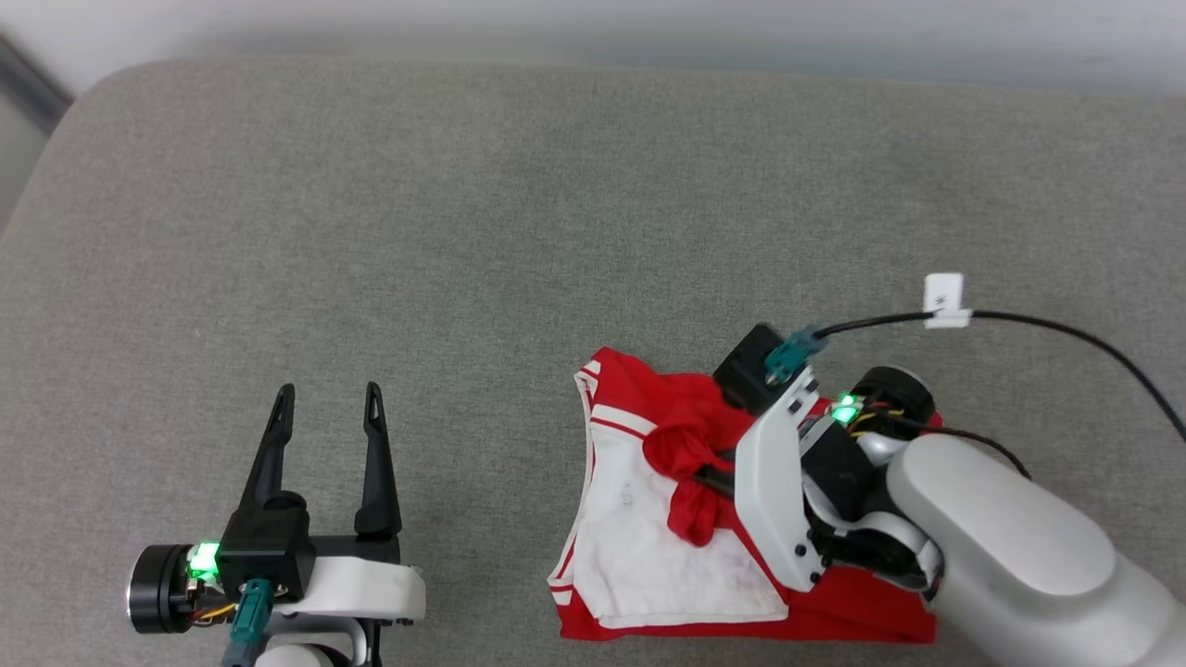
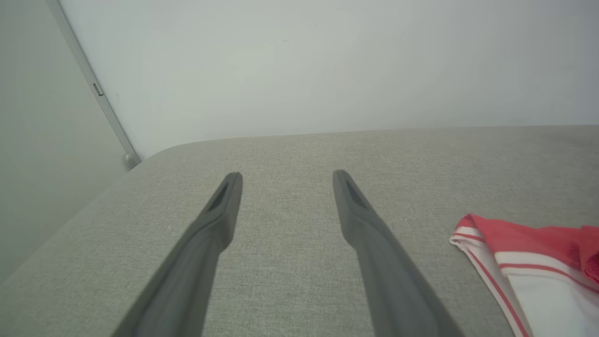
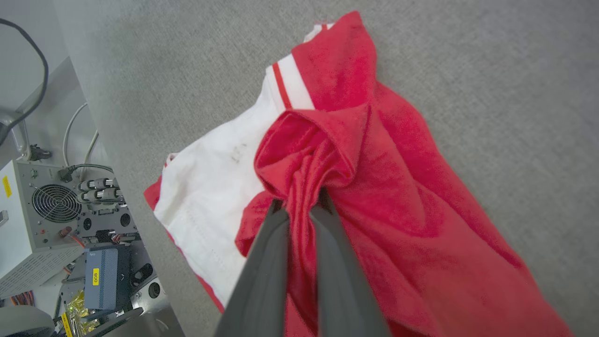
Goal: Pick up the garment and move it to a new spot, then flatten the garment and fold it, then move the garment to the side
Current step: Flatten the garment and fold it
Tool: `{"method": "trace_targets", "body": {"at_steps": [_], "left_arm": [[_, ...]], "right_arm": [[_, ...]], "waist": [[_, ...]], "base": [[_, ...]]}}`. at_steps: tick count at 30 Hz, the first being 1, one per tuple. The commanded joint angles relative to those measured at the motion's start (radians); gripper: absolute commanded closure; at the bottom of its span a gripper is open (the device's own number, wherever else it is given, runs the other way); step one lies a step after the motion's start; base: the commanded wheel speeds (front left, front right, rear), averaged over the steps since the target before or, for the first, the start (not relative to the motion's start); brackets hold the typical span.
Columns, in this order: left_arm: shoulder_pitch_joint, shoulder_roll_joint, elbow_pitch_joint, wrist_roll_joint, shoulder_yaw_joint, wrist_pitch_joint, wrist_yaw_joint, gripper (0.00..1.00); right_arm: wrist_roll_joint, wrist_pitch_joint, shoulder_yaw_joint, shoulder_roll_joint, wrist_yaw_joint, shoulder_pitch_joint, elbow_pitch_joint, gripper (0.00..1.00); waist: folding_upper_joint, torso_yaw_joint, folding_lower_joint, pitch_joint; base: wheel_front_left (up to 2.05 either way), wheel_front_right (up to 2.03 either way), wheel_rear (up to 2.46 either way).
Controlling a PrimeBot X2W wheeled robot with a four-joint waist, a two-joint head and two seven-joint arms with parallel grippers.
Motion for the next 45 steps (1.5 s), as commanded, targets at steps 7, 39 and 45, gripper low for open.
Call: {"method": "trace_targets", "body": {"at_steps": [7, 39, 45], "left_arm": [[-0.027, -0.009, 0.006, 0.007, 0.005, -0.002, -0.005, 0.00], [0.080, -0.009, -0.007, 0.010, 0.046, -0.002, -0.021, 0.00], [0.099, -0.012, -0.011, 0.002, 0.050, -0.002, -0.028, 0.00]], "right_arm": [[0.001, -0.054, 0.140, 0.033, -0.001, -0.036, 0.144, 1.00], [-0.586, -0.853, -0.777, 0.130, -0.001, 0.381, -0.043, 0.00], [-0.621, -0.860, -0.877, 0.217, -0.001, 0.533, -0.111, 0.00]], "waist": [[0.0000, 0.003, 0.0000, 0.029], [0.0000, -0.126, 0.0000, -0.132], [0.0000, -0.124, 0.0000, -0.156]], "base": [[0.00, 0.00, 0.00], [0.00, 0.00, 0.00], [0.00, 0.00, 0.00]]}}
